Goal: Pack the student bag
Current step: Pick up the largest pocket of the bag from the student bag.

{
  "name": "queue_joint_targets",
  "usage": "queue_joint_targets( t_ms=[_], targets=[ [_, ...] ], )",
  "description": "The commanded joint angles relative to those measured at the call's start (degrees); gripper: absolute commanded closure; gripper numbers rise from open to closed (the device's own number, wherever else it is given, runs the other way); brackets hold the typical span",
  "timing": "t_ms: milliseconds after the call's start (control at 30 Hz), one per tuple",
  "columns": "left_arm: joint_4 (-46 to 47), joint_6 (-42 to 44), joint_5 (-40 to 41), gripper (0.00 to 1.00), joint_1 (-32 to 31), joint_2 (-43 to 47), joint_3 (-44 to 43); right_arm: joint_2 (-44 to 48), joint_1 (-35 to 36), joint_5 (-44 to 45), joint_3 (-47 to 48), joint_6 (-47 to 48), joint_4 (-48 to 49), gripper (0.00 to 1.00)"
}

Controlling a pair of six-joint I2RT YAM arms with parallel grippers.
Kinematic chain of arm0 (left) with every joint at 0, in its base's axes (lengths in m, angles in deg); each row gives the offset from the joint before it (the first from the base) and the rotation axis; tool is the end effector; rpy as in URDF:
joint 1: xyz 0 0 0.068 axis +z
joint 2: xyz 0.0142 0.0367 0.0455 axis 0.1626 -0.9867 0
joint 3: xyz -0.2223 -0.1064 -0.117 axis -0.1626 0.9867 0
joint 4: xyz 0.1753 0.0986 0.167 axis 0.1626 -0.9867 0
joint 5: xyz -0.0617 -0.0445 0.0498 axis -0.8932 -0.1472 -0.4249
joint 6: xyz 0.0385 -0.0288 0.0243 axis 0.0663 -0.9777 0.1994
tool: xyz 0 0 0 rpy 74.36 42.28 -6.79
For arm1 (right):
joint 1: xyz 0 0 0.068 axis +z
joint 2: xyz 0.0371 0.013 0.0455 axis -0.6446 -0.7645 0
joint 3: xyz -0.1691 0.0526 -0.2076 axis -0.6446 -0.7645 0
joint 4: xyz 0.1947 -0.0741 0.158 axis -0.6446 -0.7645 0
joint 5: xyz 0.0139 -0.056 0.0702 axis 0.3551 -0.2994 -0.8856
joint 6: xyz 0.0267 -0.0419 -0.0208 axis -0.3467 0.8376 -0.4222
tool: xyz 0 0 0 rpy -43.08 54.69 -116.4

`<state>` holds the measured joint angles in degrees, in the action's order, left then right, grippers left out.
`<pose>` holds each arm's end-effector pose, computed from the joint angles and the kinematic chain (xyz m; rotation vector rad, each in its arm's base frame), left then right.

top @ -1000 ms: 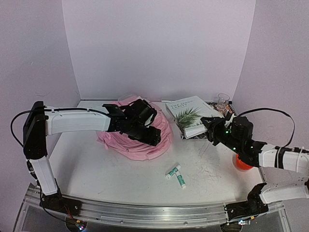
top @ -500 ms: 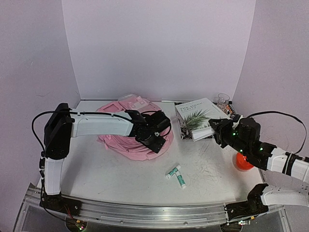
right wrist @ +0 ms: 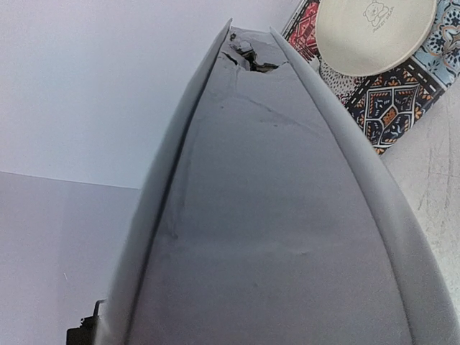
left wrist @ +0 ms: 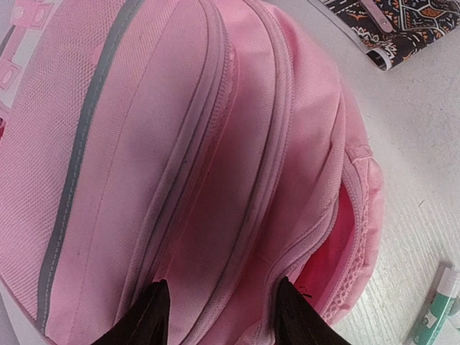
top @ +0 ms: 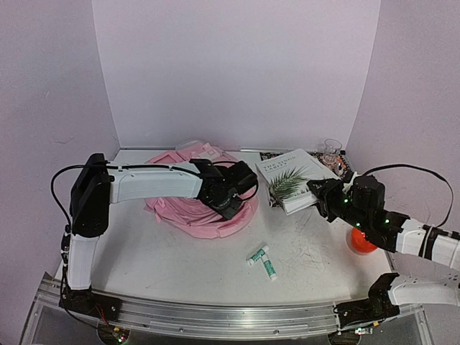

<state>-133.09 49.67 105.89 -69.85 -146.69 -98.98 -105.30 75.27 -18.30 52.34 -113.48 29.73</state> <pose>0.2353 -0.3812 0.2179 0.7489 2.3888 0.1427 0.1792 0.1214 0.2724 0.6707 1.5409 1.4365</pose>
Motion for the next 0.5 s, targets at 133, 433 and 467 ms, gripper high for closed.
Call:
queue_joint_targets(
  t_ms=[133, 433, 467],
  targets=[
    [-2.69, 1.36, -2.88, 0.50, -1.06, -4.75, -3.89, 0.33, -0.15, -1.49, 1.33, 1.41, 3.92, 0.59],
    [-3.11, 3.71, 0.15, 0.87, -2.35, -6.63, -5.11, -0.31, -0.15, -3.03, 1.25, 1.23, 4.10, 0.59],
    [-3.25, 3.67, 0.58, 0.96, -2.35, -6.22, -5.62, -0.22, -0.15, -3.27, 1.26, 1.22, 4.10, 0.59]
  ],
)
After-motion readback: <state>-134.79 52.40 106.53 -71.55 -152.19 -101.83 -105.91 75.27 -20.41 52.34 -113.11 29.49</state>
